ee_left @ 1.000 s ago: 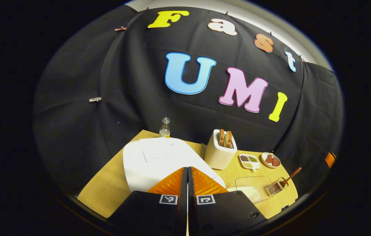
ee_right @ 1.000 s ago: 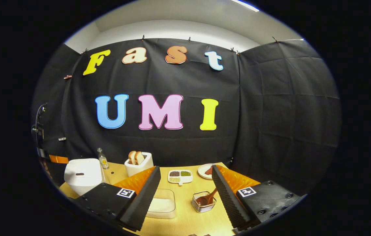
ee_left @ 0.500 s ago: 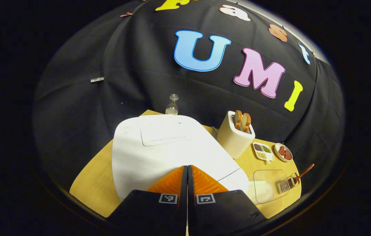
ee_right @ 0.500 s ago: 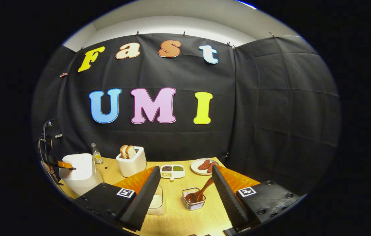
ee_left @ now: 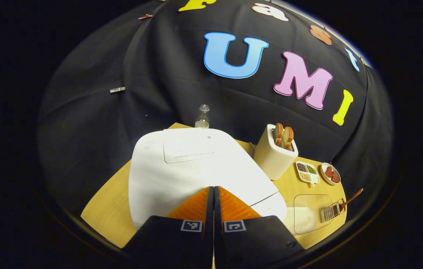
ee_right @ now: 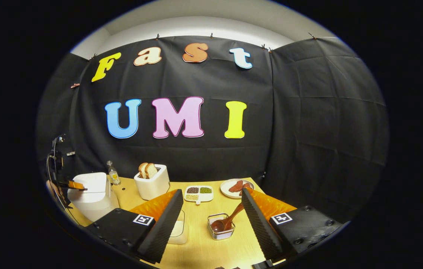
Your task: Close the left gripper, press the button to open the rice cooker; take a wooden spoon from the chopstick holder with the right hand, scoop a spoonful of rice and pour it into the rice cooker, then put the wooden spoon back into the chopstick holder.
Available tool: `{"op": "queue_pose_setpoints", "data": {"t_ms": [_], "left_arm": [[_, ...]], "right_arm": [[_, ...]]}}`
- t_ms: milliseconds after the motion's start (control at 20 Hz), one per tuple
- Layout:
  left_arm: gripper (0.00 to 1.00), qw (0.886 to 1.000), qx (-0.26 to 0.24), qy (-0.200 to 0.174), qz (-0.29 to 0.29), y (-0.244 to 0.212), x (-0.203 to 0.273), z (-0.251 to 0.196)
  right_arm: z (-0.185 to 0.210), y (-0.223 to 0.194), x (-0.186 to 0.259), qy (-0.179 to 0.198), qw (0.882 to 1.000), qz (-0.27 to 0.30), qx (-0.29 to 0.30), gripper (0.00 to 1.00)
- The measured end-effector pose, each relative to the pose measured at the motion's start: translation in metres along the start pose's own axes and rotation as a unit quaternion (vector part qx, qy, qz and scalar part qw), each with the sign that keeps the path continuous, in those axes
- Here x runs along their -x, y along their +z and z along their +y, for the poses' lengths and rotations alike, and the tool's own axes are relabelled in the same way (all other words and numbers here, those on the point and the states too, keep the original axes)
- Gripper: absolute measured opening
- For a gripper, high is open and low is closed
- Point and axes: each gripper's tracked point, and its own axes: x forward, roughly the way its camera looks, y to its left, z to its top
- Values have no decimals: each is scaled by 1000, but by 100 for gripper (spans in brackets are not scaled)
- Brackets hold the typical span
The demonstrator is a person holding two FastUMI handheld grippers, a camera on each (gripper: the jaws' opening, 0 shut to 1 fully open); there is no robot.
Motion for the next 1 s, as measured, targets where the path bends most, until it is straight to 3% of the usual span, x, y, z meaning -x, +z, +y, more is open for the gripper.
{"op": "queue_pose_setpoints", "data": {"t_ms": [150, 300, 400, 500, 800, 900, 1000], "left_arm": [[7, 997, 3, 23, -68, 46, 22, -1], [7, 986, 0, 60, -153, 102, 52, -3], [11, 980, -2, 58, -190, 124, 75, -16], [8, 978, -15, 57, -202, 125, 84, -24], [12, 981, -2, 68, -181, 84, 115, -44], [19, 983, 0, 69, -170, 67, 123, -54], [43, 984, -12, 74, -164, 52, 127, -60]], "right_arm": [[-20, -7, -4, -8, 1000, 3, -6, 98], [-38, -14, -12, -19, 999, 12, -23, 98], [-51, -18, -19, -26, 999, 14, -25, 98], [-61, -26, -27, -27, 999, 20, -27, 98], [-80, -70, -50, -18, 996, 70, -49, 98], [-85, -87, -59, -12, 994, 89, -59, 98], [-88, -106, -66, -3, 991, 113, -69, 97]]}}
